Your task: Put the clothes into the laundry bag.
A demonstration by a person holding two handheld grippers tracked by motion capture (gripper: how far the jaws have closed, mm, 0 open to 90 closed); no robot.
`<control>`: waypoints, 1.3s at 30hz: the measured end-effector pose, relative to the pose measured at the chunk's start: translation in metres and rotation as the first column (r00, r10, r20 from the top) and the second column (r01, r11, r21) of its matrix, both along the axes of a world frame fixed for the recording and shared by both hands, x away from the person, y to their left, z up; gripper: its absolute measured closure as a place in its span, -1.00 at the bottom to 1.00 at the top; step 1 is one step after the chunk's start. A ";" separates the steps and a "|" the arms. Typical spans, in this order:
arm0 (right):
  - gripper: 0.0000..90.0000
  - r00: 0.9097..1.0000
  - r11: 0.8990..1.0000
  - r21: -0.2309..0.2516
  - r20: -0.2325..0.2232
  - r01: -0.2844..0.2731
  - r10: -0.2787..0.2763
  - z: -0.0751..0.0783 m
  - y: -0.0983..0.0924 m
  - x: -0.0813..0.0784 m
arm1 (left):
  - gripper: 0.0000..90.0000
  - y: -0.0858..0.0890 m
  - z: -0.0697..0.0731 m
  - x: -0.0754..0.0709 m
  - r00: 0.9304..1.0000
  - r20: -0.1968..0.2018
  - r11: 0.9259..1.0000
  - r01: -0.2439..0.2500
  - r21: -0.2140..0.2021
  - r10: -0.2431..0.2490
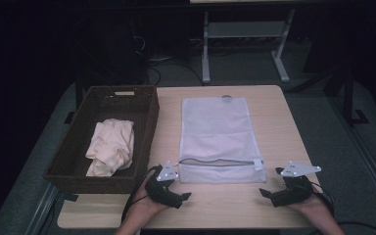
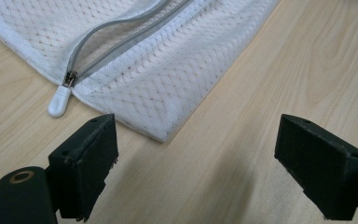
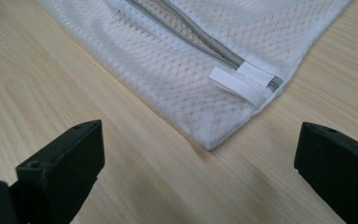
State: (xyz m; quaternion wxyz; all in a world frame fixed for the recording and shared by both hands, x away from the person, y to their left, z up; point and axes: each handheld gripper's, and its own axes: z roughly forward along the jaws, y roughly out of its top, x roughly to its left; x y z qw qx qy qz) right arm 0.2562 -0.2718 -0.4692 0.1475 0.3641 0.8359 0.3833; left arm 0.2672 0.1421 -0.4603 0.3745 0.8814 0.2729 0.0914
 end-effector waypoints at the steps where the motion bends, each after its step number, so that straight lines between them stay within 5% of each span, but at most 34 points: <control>1: -0.98 1.000 1.000 -0.001 -0.001 -0.001 0.001 0.000 0.000 0.000 | -0.72 0.000 0.000 0.000 1.000 -0.001 1.000 -0.001 -0.001 0.001; 7: -0.98 1.000 1.000 0.003 -0.009 0.000 0.000 -0.001 -0.001 0.000 | -0.72 0.002 0.003 0.001 1.000 -0.016 0.999 -0.018 -0.038 0.018; 32: -0.97 0.999 0.999 0.037 -0.043 -0.005 0.007 0.015 0.013 0.024 | -0.71 0.005 0.006 -0.002 1.000 -0.017 1.000 0.000 -0.028 0.000; 39: -0.97 0.998 1.000 0.008 -0.063 -0.026 0.026 0.020 0.018 0.036 | -0.71 0.004 0.005 -0.002 1.000 -0.024 1.000 0.003 -0.027 -0.004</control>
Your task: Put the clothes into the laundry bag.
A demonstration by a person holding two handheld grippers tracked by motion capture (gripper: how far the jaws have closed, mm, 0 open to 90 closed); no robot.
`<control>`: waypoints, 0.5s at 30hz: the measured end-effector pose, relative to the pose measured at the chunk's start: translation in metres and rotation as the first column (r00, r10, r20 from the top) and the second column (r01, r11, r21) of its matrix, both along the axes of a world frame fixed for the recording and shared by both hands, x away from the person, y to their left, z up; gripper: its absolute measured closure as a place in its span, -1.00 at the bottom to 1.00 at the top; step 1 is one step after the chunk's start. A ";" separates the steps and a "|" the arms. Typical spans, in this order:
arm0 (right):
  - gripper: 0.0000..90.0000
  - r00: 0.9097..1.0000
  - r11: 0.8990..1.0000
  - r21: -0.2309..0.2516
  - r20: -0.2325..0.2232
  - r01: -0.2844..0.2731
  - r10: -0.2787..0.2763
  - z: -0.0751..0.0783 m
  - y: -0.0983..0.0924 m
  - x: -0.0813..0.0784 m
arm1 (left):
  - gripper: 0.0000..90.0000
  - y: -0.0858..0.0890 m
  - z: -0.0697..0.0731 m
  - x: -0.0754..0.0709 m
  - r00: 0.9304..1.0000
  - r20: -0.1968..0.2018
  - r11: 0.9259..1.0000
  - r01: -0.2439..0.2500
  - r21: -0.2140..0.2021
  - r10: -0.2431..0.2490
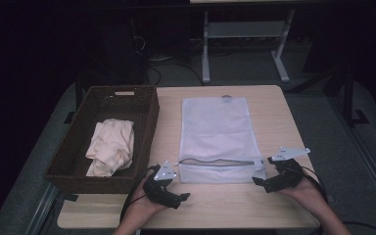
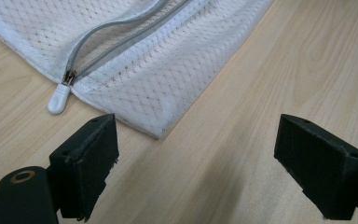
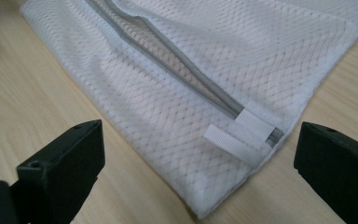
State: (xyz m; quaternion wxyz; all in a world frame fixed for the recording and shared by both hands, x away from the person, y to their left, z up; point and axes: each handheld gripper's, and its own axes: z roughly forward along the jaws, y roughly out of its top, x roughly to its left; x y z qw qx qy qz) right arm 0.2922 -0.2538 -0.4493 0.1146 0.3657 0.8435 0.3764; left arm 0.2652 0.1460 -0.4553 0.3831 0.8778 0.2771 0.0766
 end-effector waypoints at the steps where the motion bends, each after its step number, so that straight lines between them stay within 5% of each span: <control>1: -0.97 1.000 1.000 0.001 0.001 0.002 -0.002 0.001 0.000 0.002 | -0.71 0.000 0.000 0.000 1.000 0.000 1.000 -0.001 -0.003 0.001; 15: -0.91 1.000 1.000 0.017 -0.015 0.006 -0.006 0.009 0.003 0.022 | -0.71 0.001 0.000 0.000 1.000 -0.012 1.000 -0.001 -0.002 0.001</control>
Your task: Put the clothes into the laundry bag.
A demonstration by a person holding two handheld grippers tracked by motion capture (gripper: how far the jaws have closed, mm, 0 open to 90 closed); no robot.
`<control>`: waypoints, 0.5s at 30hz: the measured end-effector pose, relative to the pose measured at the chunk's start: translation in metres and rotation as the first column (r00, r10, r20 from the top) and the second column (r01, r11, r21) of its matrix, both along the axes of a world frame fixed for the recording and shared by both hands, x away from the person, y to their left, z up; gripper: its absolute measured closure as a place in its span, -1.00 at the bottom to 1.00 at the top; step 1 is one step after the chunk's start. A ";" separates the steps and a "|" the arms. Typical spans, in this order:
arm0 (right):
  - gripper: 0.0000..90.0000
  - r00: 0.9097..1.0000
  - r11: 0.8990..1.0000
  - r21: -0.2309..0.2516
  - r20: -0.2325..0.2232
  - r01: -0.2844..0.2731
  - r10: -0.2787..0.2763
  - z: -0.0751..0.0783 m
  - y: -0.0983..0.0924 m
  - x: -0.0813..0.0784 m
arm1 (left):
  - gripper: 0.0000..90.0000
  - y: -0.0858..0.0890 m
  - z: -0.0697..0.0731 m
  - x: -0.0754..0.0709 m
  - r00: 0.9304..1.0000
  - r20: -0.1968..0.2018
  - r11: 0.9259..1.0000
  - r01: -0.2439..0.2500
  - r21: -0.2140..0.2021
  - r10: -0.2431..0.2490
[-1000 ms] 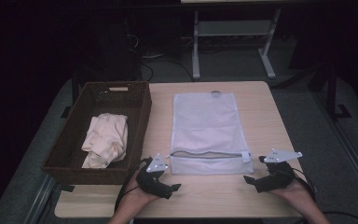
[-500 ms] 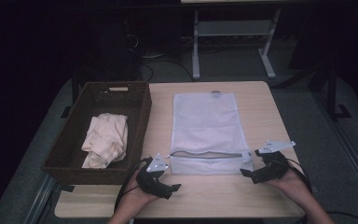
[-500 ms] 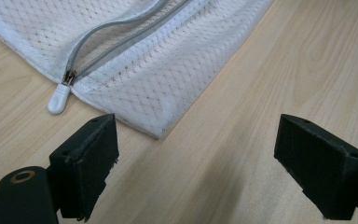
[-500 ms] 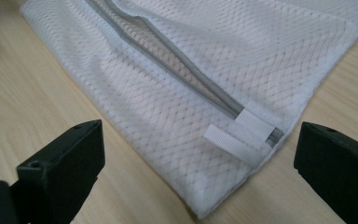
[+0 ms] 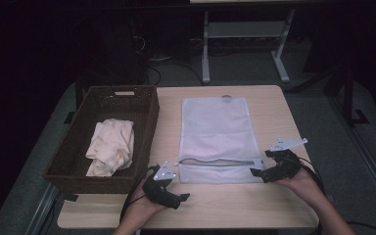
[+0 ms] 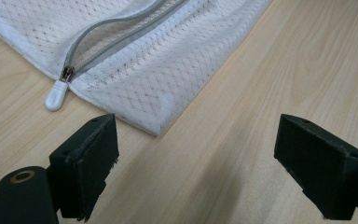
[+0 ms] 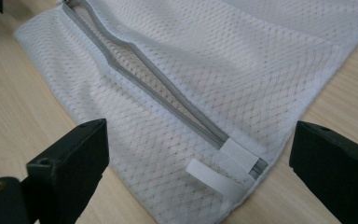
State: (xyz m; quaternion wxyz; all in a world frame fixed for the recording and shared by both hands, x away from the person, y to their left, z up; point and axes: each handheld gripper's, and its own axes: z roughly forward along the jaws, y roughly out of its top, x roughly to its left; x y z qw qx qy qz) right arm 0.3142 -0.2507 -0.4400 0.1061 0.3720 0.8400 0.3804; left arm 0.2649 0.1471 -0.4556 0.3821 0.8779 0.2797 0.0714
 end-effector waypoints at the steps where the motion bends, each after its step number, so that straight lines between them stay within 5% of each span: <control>1: -0.91 1.000 1.000 0.000 0.000 0.000 0.000 0.000 0.000 0.000 | -0.71 0.000 0.000 0.000 1.000 0.000 1.000 0.000 0.000 0.000; 15: -0.71 0.999 0.999 -0.033 -0.032 0.002 -0.004 0.012 0.008 0.028 | -0.71 0.000 -0.001 0.001 1.000 -0.005 1.000 0.003 0.002 -0.003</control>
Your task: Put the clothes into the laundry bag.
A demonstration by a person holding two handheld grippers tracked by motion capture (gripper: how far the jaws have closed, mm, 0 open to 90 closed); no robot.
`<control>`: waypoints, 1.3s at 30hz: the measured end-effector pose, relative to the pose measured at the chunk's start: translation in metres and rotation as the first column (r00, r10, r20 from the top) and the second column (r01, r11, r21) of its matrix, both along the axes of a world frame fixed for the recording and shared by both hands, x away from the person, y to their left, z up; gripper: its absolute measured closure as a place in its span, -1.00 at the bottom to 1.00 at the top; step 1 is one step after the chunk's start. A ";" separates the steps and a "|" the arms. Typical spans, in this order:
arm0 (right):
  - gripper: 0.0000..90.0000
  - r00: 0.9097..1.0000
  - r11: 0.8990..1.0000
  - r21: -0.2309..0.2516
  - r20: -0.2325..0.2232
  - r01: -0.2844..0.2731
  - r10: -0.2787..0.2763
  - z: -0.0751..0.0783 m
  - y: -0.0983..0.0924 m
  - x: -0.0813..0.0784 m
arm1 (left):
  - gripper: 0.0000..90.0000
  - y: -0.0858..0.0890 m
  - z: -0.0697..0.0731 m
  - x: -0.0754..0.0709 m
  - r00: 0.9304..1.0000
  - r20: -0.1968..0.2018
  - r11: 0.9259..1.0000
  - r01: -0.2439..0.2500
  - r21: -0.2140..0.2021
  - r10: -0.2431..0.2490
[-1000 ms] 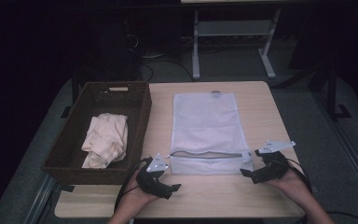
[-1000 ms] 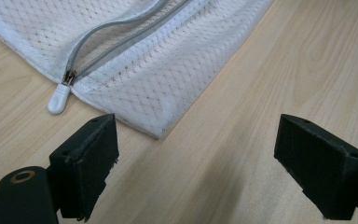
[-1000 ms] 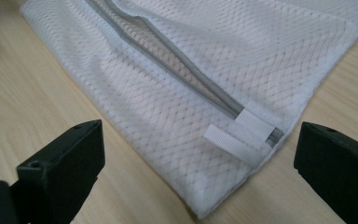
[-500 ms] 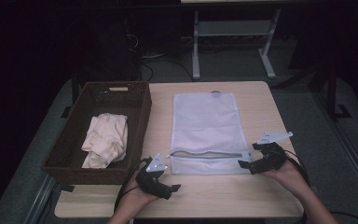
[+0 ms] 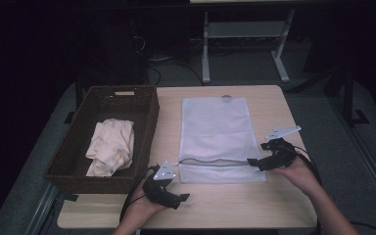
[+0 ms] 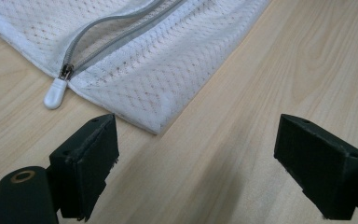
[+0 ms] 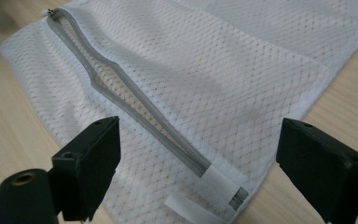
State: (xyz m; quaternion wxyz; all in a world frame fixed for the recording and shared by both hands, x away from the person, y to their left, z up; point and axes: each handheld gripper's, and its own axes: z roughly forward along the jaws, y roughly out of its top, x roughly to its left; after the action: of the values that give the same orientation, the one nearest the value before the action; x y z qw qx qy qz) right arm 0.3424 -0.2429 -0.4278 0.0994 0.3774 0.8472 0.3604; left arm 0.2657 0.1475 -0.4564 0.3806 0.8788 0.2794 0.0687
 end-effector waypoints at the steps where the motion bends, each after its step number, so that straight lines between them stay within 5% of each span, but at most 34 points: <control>1: -0.71 1.000 1.000 0.000 0.000 0.000 0.000 0.000 0.000 0.000 | -0.71 0.000 0.000 0.000 1.000 0.000 1.000 -0.001 0.000 0.001; 17: -0.49 1.000 1.000 -0.020 -0.021 0.022 -0.022 0.010 0.007 0.032 | -0.71 0.000 -0.001 0.001 1.000 -0.007 1.000 -0.003 0.000 0.003; 20: -0.22 0.999 0.999 -0.011 -0.013 0.033 -0.033 0.005 0.008 0.039 | -0.71 0.000 -0.001 0.001 1.000 -0.007 1.000 -0.002 0.000 0.002; 27: 0.07 0.998 0.997 -0.044 -0.016 0.067 -0.068 -0.004 0.008 0.048 | -0.70 0.000 -0.001 0.001 1.000 -0.008 1.000 -0.002 0.002 0.002; 30: 0.39 0.993 0.993 -0.043 0.008 0.114 -0.114 -0.005 0.002 0.055 | -0.70 0.000 -0.001 0.001 1.000 -0.007 1.000 -0.002 0.003 0.002; 39: 0.91 0.988 0.986 -0.067 -0.011 0.150 -0.151 -0.017 -0.003 0.072 | -0.70 0.000 -0.001 0.001 1.000 -0.008 1.000 -0.001 0.002 0.001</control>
State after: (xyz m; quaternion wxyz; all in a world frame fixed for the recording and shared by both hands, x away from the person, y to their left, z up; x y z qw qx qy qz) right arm 0.4147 -0.2463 -0.4447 0.1319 0.4398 0.8286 0.3204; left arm 0.2663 0.1478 -0.4578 0.3785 0.8793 0.2814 0.0659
